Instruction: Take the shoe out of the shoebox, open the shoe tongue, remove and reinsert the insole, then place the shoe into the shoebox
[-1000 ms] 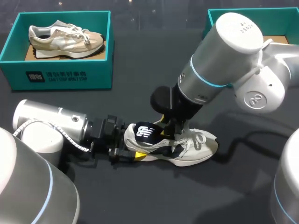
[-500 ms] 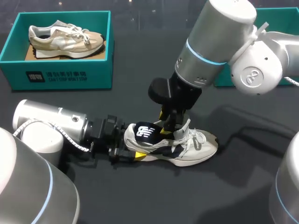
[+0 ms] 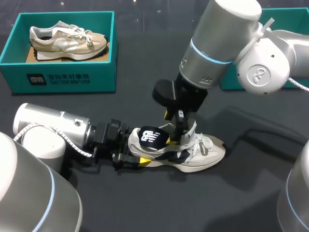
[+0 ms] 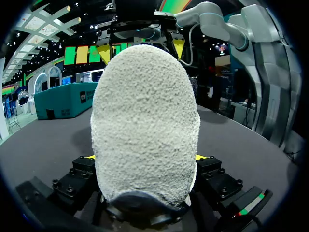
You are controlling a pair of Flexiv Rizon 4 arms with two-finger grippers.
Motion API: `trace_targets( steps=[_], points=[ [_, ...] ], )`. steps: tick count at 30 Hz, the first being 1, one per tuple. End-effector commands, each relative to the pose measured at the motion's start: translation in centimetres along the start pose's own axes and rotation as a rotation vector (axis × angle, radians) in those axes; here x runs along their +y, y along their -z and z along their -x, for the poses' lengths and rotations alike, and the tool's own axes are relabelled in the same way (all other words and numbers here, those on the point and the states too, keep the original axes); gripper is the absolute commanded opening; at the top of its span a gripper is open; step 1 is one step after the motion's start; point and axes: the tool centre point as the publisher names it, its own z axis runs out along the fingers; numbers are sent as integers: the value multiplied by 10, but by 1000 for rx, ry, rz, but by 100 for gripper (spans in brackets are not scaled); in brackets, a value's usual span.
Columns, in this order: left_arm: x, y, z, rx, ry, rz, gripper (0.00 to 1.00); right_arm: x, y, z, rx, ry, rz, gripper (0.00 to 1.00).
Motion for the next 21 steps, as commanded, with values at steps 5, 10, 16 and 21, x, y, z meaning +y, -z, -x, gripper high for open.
trace_targets(
  steps=[5,10,16,21],
  points=[
    [1,-2,0,-1,0,2,0,21,1,14,169,-59,-72,100],
    [1,-2,0,-1,0,2,0,27,-2,16,225,-73,-78,74],
    [1,-2,0,-1,0,2,0,30,-8,15,272,-80,-94,44],
    [1,-2,0,-1,0,2,0,26,-14,12,315,-103,-110,44]
  ],
)
